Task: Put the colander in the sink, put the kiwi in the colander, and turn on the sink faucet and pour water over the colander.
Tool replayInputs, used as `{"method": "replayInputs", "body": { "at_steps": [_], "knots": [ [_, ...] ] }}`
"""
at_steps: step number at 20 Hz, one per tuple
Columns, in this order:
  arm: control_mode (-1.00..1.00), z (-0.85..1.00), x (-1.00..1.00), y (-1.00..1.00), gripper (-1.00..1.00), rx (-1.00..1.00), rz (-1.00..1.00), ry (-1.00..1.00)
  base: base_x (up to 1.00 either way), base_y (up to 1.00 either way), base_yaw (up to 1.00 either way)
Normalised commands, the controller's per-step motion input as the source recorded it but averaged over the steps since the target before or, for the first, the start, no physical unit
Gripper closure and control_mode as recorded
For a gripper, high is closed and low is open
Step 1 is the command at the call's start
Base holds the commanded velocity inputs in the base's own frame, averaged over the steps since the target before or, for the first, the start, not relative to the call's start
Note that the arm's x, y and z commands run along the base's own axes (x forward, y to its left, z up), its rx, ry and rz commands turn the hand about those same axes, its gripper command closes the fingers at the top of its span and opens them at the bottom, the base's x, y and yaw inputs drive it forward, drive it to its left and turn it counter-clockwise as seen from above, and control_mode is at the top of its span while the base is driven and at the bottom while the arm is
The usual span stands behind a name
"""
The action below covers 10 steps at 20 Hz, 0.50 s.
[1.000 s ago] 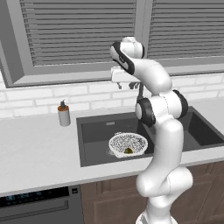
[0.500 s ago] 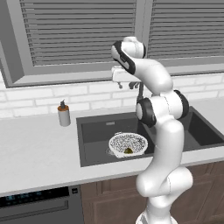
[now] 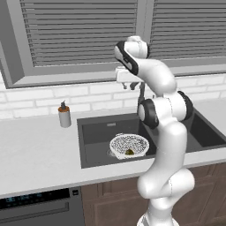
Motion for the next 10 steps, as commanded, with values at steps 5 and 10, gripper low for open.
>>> {"method": "replayInputs", "body": {
  "at_steps": [5, 10],
  "knots": [
    [-1.0, 0.66, -0.23, -0.1, -1.0, 0.0, 0.0, -0.02, 0.0, 0.0, 0.0],
    [-1.0, 0.85, -0.36, -0.29, -1.0, 0.0, 0.0, -0.08, 0.0, 0.0, 0.0]
  ]
}}
